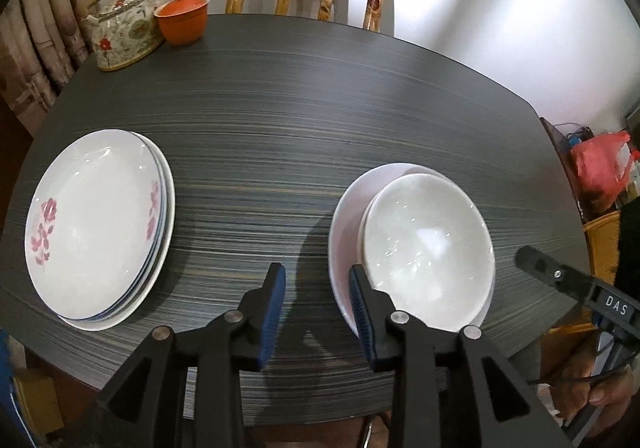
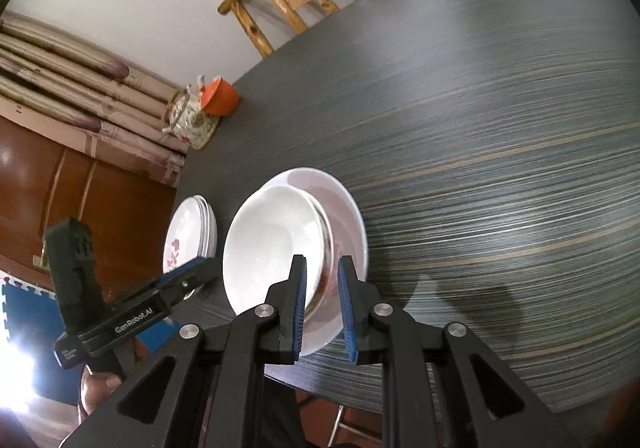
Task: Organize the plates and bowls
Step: 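Open both grippers and pull back from the bowl stack, then move both grippers to the rim of the pink-rimmed plate under the bowls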
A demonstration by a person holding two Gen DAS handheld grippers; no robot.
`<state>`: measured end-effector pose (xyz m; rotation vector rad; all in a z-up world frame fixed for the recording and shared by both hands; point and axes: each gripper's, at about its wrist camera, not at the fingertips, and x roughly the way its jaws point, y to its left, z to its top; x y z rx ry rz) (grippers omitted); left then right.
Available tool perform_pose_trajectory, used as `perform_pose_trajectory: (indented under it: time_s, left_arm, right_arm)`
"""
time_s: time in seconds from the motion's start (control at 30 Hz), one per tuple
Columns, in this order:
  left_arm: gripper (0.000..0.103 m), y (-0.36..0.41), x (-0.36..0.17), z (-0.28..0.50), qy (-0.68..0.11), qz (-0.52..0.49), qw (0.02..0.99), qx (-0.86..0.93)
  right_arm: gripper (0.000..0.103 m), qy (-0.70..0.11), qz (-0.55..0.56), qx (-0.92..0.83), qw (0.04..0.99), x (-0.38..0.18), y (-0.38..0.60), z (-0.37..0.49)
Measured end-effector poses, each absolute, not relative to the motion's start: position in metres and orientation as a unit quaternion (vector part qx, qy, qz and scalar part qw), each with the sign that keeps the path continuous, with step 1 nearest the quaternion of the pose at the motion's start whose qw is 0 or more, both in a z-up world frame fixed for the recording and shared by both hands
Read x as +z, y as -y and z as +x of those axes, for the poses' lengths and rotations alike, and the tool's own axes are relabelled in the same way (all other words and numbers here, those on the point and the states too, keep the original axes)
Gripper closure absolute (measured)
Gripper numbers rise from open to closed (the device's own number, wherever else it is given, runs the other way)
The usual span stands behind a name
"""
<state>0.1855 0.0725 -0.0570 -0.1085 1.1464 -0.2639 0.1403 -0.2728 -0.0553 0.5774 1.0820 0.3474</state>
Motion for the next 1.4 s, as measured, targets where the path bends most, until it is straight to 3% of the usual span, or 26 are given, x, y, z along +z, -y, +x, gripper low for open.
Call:
perform_pose_trajectory:
  time_s: [0.33, 0.5, 1.07, 1.4]
  left_arm:
    - [0.070, -0.069, -0.067, 0.164, -0.507, -0.005, 0.853, -0.123]
    - [0.070, -0.061, -0.069, 0.162, -0.499, 0.025, 0.857, -0.125]
    - [0.070, -0.058, -0.079, 0.172, -0.502, 0.044, 0.856, -0.116]
    - [0.070, -0.055, -0.085, 0.179, -0.504, 0.056, 0.855, -0.113]
  right_arm:
    - [0.077, -0.468, 0.179, 0.124, 0.856, -0.052, 0.269, 0.114]
    - [0.077, -0.463, 0.184, 0.120, 0.859, -0.055, 0.270, 0.107]
    - [0.058, -0.477, 0.187, 0.116, 0.851, -0.060, 0.263, 0.112]
    - [0.058, -0.488, 0.181, 0.120, 0.845, -0.064, 0.258, 0.116]
